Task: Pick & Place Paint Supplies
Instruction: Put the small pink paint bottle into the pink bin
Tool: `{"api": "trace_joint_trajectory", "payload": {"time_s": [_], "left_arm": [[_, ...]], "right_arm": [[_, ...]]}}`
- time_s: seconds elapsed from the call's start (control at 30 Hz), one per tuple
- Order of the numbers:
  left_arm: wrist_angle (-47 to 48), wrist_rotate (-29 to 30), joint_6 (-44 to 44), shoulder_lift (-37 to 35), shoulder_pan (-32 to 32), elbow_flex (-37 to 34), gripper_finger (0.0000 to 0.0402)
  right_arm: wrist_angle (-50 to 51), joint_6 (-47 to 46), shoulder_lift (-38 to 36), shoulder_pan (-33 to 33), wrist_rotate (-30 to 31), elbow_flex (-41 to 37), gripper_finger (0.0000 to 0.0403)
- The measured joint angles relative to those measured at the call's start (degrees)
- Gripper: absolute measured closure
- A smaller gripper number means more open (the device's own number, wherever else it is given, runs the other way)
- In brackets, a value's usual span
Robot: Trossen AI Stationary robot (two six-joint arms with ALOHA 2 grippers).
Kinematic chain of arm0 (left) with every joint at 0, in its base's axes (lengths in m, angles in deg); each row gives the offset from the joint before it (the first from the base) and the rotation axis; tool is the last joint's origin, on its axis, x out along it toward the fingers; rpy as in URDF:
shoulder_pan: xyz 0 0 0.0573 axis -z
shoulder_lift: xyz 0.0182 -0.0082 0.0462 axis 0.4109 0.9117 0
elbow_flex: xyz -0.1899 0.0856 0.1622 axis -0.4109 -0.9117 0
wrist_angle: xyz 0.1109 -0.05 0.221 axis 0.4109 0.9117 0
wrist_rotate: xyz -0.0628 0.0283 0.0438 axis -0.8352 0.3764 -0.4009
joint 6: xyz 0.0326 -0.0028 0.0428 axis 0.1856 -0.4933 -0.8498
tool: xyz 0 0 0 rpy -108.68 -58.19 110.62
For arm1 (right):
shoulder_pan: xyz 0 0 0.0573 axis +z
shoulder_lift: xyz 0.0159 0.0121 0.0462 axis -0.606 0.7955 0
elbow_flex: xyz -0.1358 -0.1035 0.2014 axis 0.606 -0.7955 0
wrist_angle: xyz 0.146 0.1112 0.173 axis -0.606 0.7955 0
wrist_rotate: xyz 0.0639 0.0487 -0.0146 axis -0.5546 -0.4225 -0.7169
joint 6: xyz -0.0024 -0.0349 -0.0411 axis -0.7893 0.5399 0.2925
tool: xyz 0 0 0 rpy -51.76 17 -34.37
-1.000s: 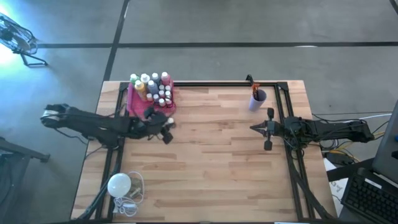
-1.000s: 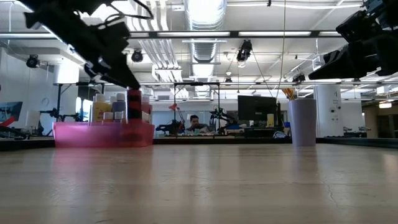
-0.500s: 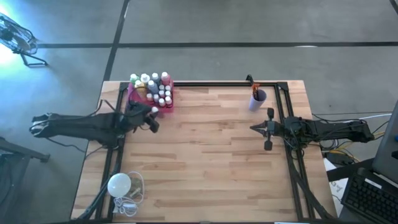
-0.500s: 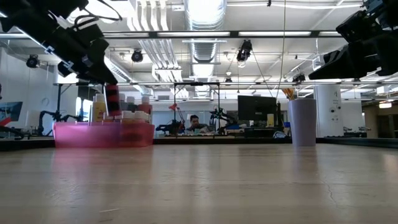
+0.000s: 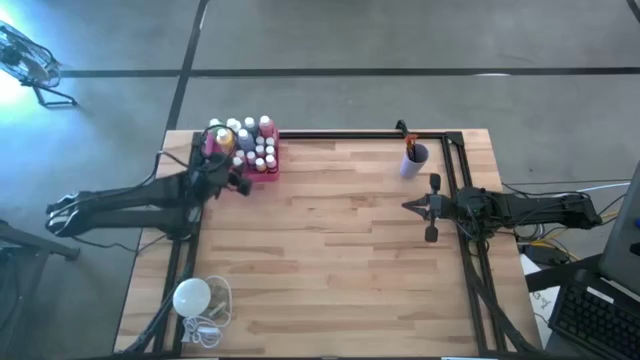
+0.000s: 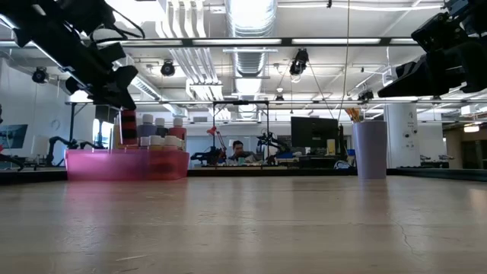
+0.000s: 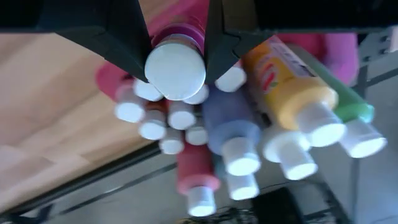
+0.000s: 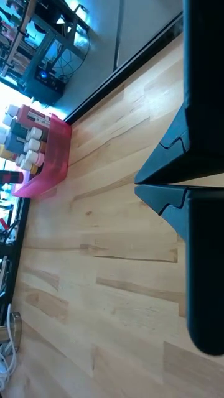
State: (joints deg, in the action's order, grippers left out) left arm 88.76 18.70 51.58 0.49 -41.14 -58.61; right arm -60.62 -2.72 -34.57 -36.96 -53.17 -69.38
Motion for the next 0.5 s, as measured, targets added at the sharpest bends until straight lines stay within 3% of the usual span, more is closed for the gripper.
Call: {"api": "trace_joint_trajectory", "payload": {"time_s": [0.5], "left_arm": [[-10.2, -5.6, -2.8, 5.6, -6.3, -3.8, 0.0273]], "right_arm": [[0.0, -0.1, 0.0, 0.0, 0.0, 0.0, 0.0394]]}}
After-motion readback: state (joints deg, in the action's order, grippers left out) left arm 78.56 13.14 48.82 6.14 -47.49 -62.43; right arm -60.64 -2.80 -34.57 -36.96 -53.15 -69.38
